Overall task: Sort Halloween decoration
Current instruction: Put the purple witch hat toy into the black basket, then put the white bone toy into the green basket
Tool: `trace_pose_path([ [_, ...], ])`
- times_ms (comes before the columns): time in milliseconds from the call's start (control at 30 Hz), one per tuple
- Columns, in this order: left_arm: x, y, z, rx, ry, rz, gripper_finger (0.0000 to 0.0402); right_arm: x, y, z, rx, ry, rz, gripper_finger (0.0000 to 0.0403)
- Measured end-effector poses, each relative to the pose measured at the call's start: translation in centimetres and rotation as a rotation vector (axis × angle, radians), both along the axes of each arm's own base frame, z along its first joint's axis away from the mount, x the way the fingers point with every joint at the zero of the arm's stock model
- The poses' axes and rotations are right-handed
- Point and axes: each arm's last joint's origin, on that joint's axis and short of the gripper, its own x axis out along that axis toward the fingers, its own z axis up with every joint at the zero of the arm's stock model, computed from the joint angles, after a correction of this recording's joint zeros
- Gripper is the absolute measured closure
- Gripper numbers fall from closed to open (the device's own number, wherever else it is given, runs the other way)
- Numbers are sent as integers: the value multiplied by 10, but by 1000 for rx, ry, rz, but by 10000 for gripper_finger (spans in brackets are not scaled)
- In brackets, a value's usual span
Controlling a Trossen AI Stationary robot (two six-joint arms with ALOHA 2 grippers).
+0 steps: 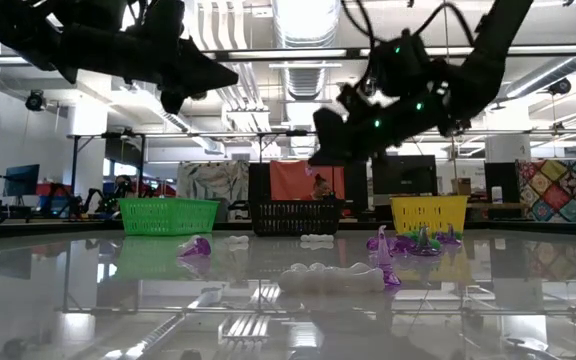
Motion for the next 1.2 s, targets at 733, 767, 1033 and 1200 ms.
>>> trace_pose_path([
  [733,1,-2,-4,-36,27,-6,402,-2,-7,2,8,-27,-25,281],
  [767,1,-3,-7,-46,57,-8,402,-2,-6,4,-3,-31,-16,275],
  [1033,7,-37,-56,-94,421,-133,402,-8,20,40,-66,-50,74,268],
  [1200,13,-61,-78,8,504,-60,402,-13,36,56,-86,-38,126,275],
])
